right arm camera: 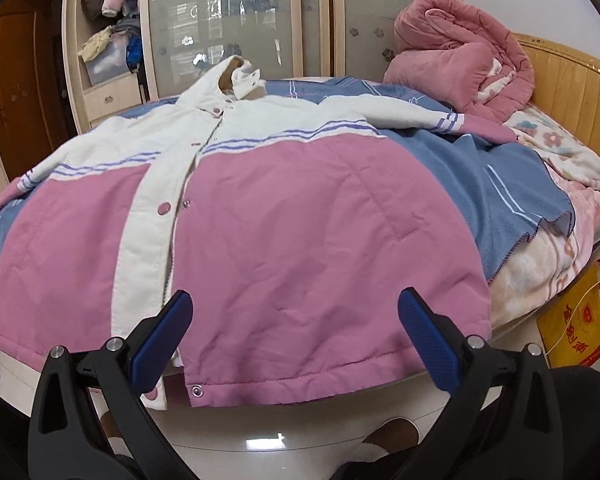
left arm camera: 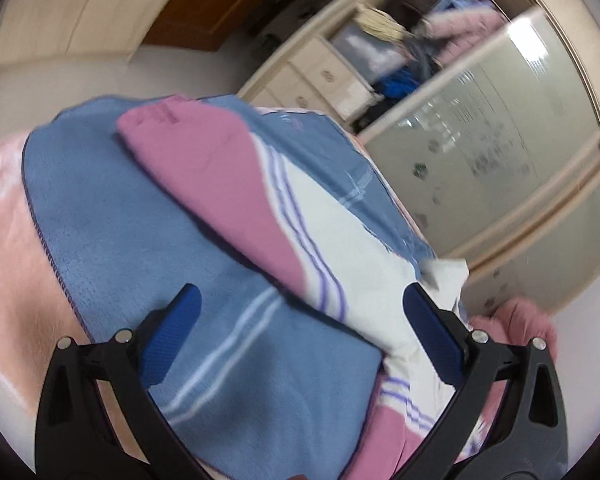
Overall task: Fold large clothes
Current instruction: 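Reach the left tool to the pink sleeve cuff nearest it and grasp, then fold the held sleeve across the jacket chest with the left tool, release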
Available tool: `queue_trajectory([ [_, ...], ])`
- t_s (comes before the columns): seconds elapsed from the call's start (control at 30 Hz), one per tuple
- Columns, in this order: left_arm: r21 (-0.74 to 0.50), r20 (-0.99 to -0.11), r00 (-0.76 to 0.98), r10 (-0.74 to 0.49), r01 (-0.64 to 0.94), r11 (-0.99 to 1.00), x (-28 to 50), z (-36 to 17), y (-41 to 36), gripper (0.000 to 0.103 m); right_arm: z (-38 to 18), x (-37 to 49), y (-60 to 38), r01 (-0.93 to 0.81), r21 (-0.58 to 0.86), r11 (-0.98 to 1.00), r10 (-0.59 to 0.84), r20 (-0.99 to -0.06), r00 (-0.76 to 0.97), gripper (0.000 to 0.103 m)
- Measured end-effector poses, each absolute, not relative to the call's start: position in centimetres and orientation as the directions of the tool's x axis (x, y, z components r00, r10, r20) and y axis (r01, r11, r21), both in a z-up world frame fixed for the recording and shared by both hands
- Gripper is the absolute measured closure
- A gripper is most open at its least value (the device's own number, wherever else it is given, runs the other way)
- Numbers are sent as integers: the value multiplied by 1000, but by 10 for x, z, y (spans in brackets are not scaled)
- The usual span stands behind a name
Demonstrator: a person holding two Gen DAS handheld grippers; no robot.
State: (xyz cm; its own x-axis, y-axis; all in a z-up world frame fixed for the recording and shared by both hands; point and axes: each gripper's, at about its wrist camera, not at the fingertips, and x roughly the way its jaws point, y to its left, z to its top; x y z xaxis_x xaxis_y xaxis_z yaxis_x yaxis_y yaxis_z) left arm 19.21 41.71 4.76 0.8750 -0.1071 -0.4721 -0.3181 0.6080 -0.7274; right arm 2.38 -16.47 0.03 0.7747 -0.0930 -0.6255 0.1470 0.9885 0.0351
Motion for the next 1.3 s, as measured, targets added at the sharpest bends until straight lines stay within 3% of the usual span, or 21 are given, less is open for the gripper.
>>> queue_trajectory([
  [0.23, -866, -410, 890, -197, -312, 392, 209, 12, 451, 2, -3, 31, -158, 136, 30, 990, -87, -627, 774, 1],
  [0.57, -874, -422, 889, -178, -348, 339, 247, 2, 473, 3, -5, 35, -153, 128, 24, 992, -83, -638, 766, 1],
  [0.63, -874, -426, 887, -178, -353, 334, 255, -1, 476, 8, -7, 36, -153, 129, 23, 991, -84, -642, 762, 1],
  [0.73, -866, -442, 880, -172, -370, 335, 270, -3, 481, 26, -9, 37, -152, 130, 19, 991, -87, -646, 759, 1],
  [0.8, -864, -454, 874, -173, -385, 326, 277, -7, 485, 56, -10, 38, -150, 126, 17, 992, -85, -650, 756, 1],
  [0.83, -860, -465, 869, -172, -396, 321, 279, -10, 486, 64, -11, 38, -149, 124, 13, 992, -86, -649, 756, 1],
  [0.87, -852, -482, 860, -168, -414, 321, 284, -14, 487, 82, -11, 38, -148, 122, 9, 992, -87, -649, 756, 1],
  [0.9, -848, -488, 857, -165, -421, 323, 285, -17, 488, 90, -12, 39, -147, 120, 7, 993, -87, -649, 755, 1],
  [1.13, -794, -470, 881, -57, -394, 463, 284, 17, 471, 96, -10, 39, -150, 119, 31, 992, -71, -646, 760, 1],
  [1.3, -666, -435, 897, 80, -381, 641, 282, 68, 431, 97, -8, 38, -150, 94, 52, 994, -38, -648, 760, 1],
])
